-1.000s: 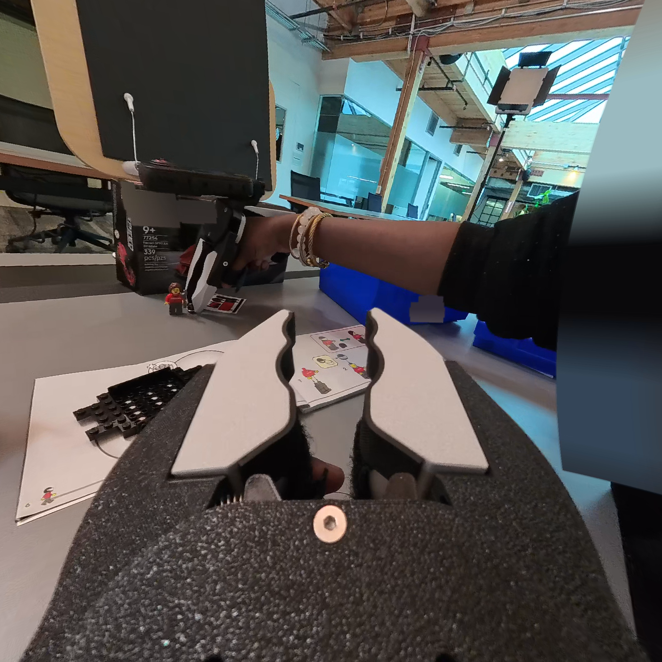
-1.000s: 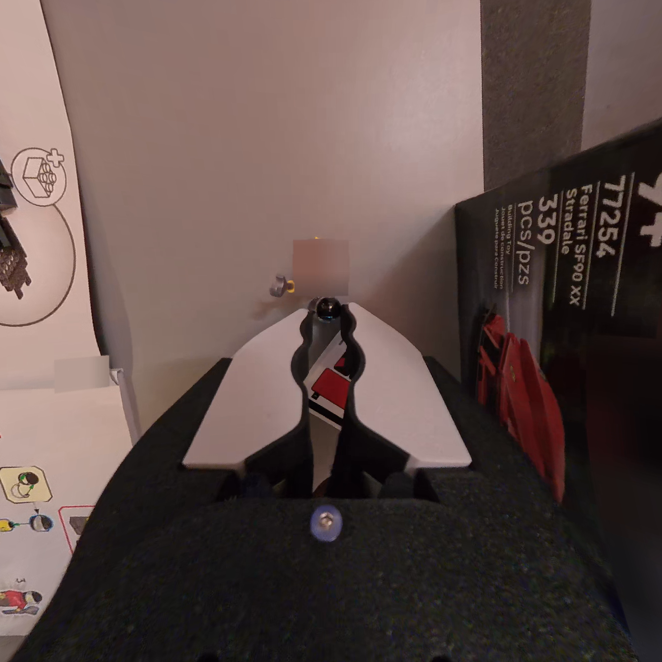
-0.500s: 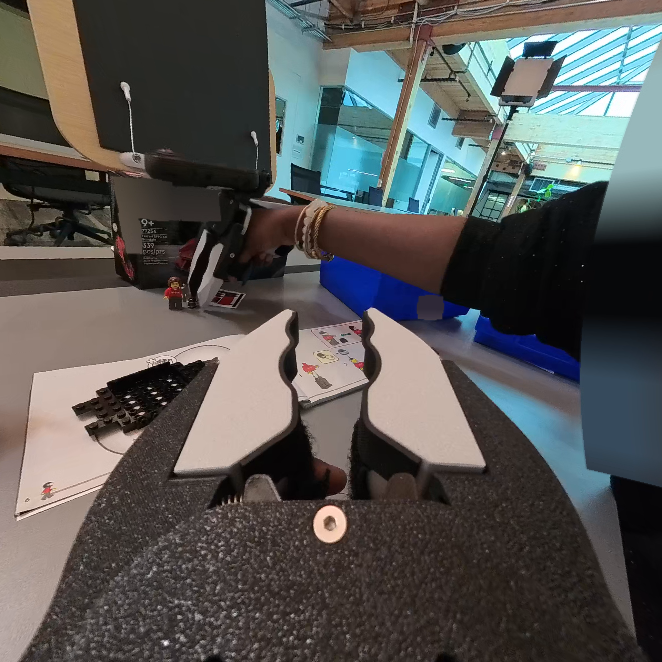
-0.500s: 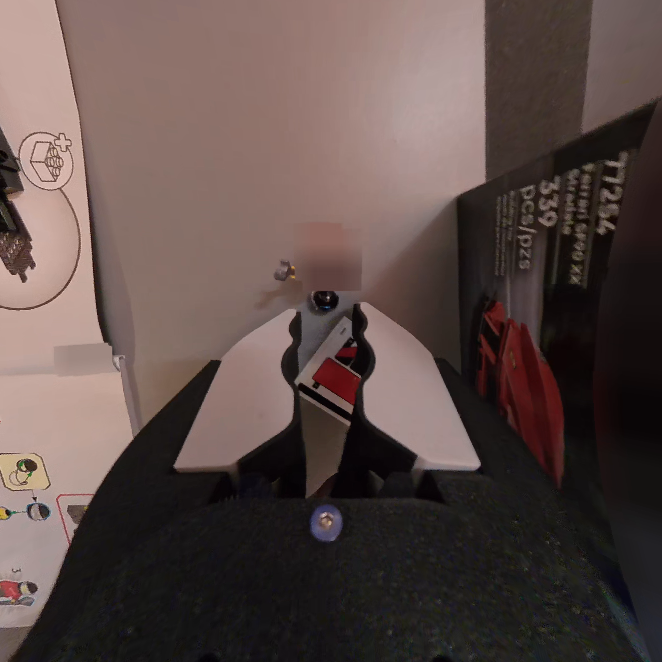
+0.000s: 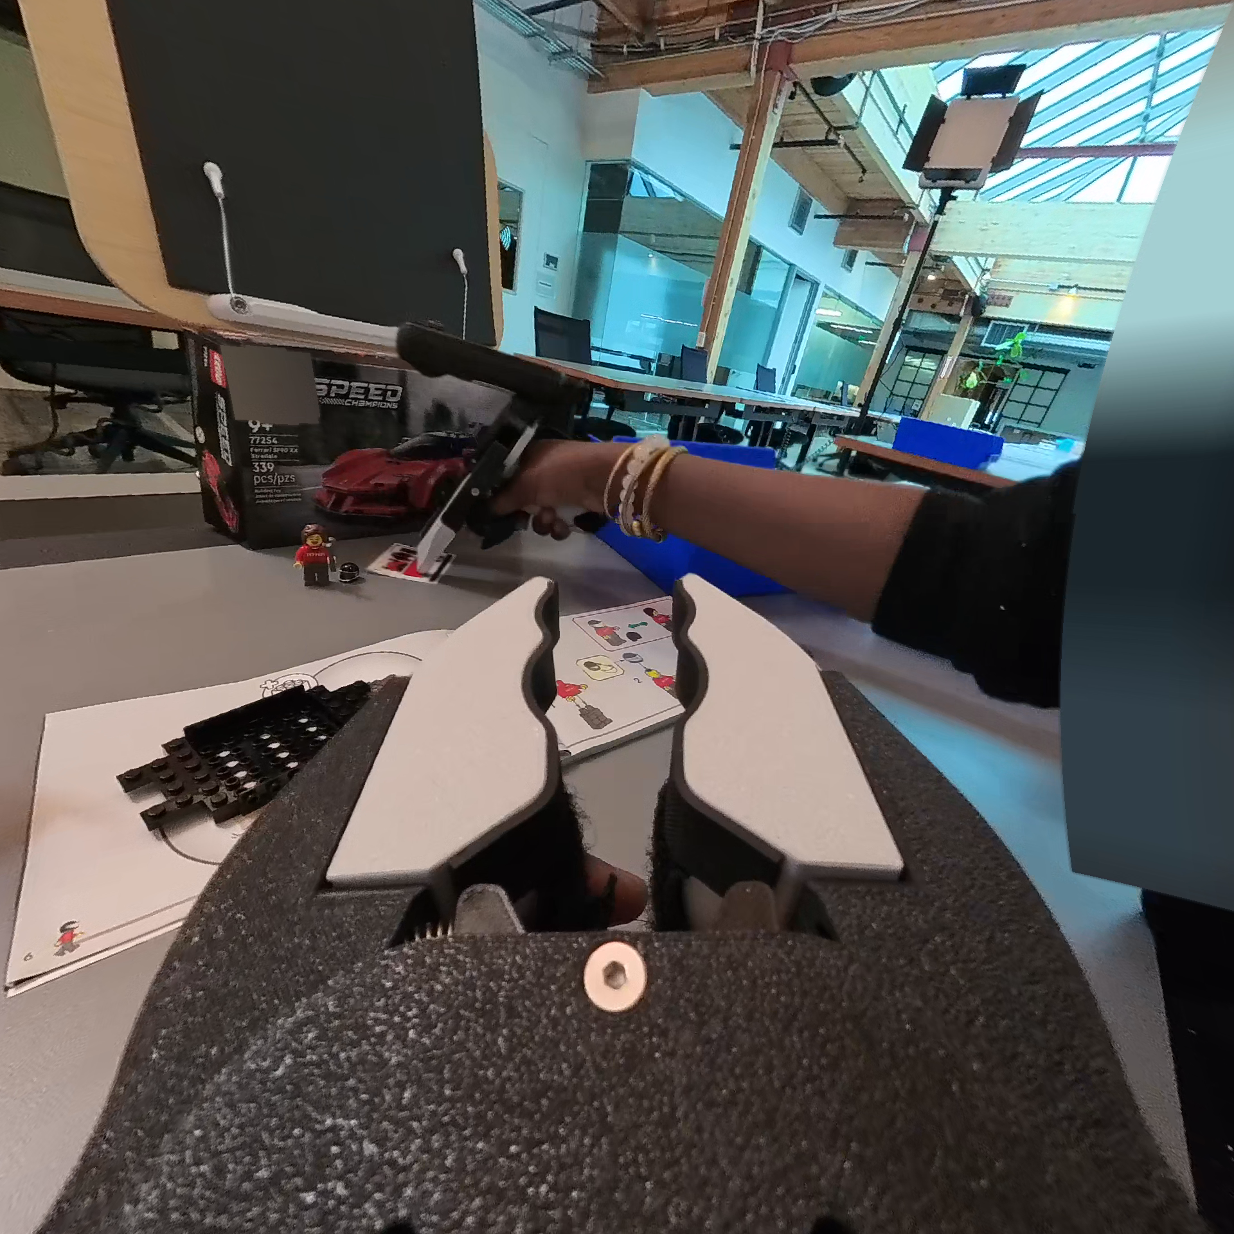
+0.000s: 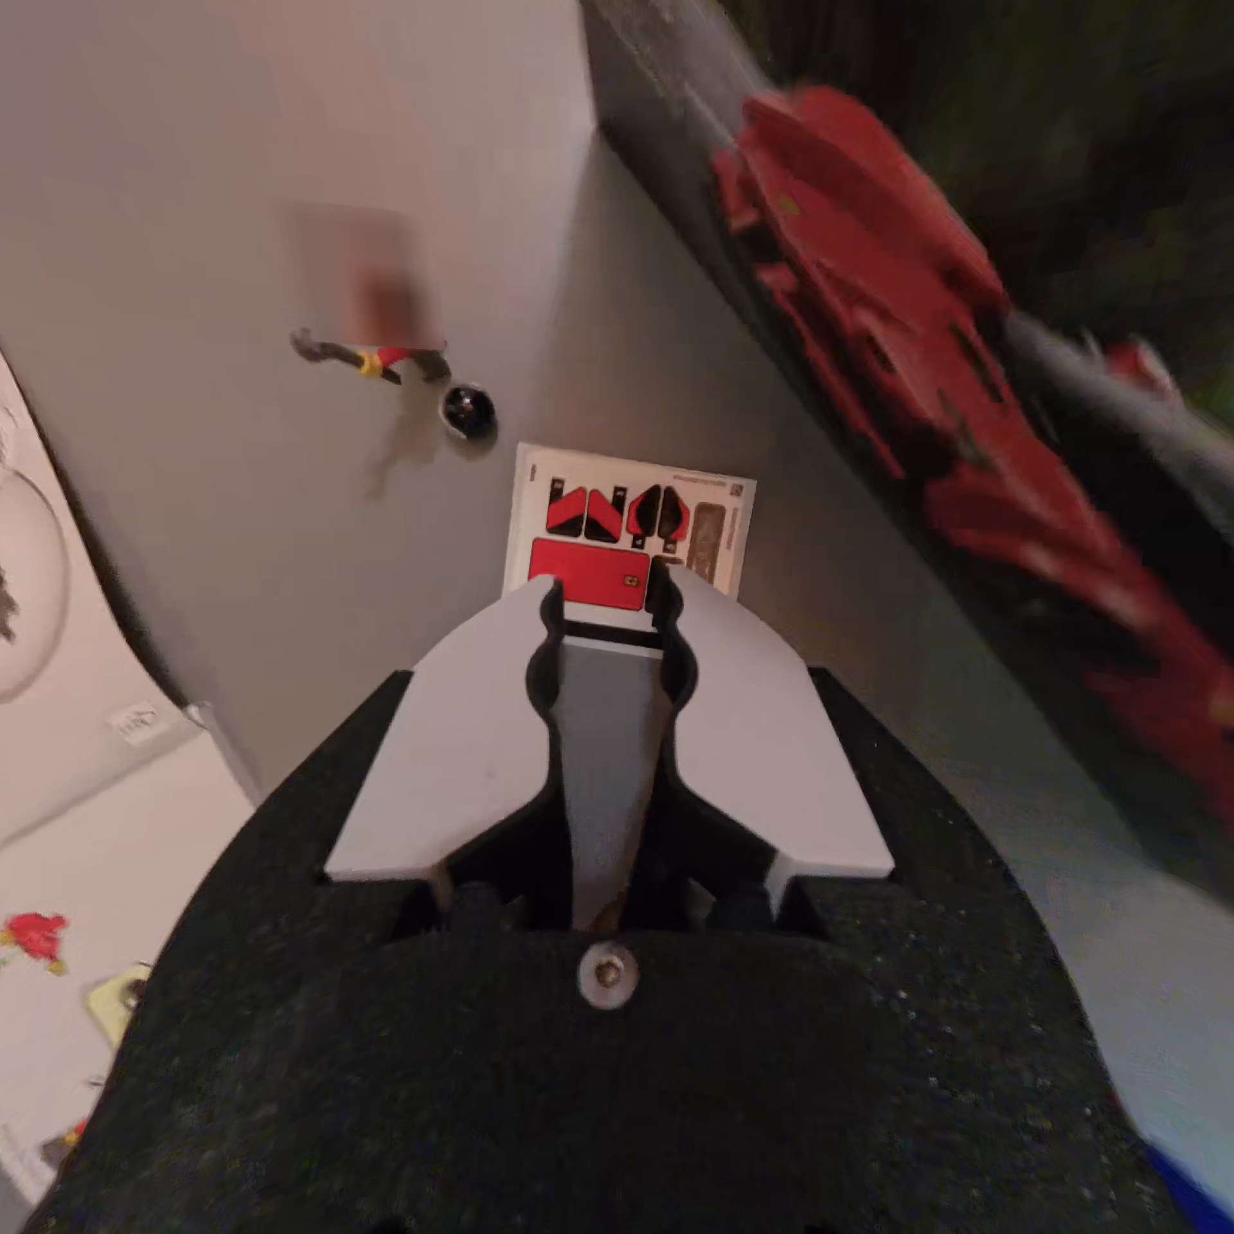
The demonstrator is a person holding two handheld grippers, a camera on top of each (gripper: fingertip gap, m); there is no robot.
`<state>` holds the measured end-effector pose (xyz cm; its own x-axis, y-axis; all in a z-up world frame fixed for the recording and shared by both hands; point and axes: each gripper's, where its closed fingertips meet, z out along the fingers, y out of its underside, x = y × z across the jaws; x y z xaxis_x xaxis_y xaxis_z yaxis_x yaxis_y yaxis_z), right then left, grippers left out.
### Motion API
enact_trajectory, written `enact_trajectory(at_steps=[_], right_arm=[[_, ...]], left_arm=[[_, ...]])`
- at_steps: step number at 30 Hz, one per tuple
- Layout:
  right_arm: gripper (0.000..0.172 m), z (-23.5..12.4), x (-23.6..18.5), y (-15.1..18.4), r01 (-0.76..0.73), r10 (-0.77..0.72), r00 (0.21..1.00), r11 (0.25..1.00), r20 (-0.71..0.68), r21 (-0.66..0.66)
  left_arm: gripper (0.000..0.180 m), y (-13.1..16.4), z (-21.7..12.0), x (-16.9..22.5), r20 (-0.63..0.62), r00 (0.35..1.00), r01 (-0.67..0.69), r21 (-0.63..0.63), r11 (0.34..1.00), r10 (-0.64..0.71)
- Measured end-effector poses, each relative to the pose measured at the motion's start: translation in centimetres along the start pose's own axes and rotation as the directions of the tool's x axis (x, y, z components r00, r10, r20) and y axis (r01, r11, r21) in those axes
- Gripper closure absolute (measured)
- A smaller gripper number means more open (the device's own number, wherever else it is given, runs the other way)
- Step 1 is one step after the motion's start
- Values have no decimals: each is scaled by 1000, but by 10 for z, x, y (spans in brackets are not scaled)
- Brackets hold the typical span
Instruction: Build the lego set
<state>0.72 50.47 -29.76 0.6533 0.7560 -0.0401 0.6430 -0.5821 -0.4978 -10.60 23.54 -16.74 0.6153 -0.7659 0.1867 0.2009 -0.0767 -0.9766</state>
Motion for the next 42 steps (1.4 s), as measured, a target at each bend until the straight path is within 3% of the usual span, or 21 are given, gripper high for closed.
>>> enact_trajectory(at_steps=[2,6,9,11,13,15,17,21,25,28,33,40,42], right_arm=[[147,-7,7,11,-112,113,992,994,-61,18],[132,-18,22,30,-298,304,933,953,-191,61],[132,-28,32,30,-327,359,891,932,-279,157],[137,-41,3,16,-269,323,924,929,-202,254],[135,-50,-58,11,-192,209,978,938,-29,287],[113,-50,-129,28,-120,86,984,967,159,223],[107,-47,-169,42,-42,0,983,974,184,222],[113,-31,-179,52,-19,-4,996,965,85,263],[102,-31,-193,65,196,-216,975,948,53,251],[101,-39,-207,78,234,-278,951,932,133,278],[101,-45,-207,83,205,-256,959,923,122,326],[102,-60,-219,77,100,-220,946,896,238,432],[105,-57,-217,79,61,-181,947,912,265,406]], left_arm=[[149,1,1,1,-2,1000,0,-2,1000,0],[149,1,2,2,-10,1000,14,0,1000,-14],[150,-1,0,3,-4,1000,1,3,1000,-1],[151,-1,-1,0,20,999,-26,-1,1000,26],[152,1,-3,-6,57,997,-48,-25,999,50],[152,5,-5,-14,95,994,-53,-61,997,59],[152,4,-9,-25,175,981,-70,-65,995,80],[155,7,-19,-48,334,919,-170,-145,975,210],[154,19,-14,-47,316,928,-143,-194,970,200],[154,29,-11,-47,309,922,-160,-244,957,233],[154,26,-4,-40,300,916,-199,-234,952,266],[150,30,2,-40,298,903,-225,-285,932,309],[145,31,-1,-37,289,895,-251,-306,918,341]])
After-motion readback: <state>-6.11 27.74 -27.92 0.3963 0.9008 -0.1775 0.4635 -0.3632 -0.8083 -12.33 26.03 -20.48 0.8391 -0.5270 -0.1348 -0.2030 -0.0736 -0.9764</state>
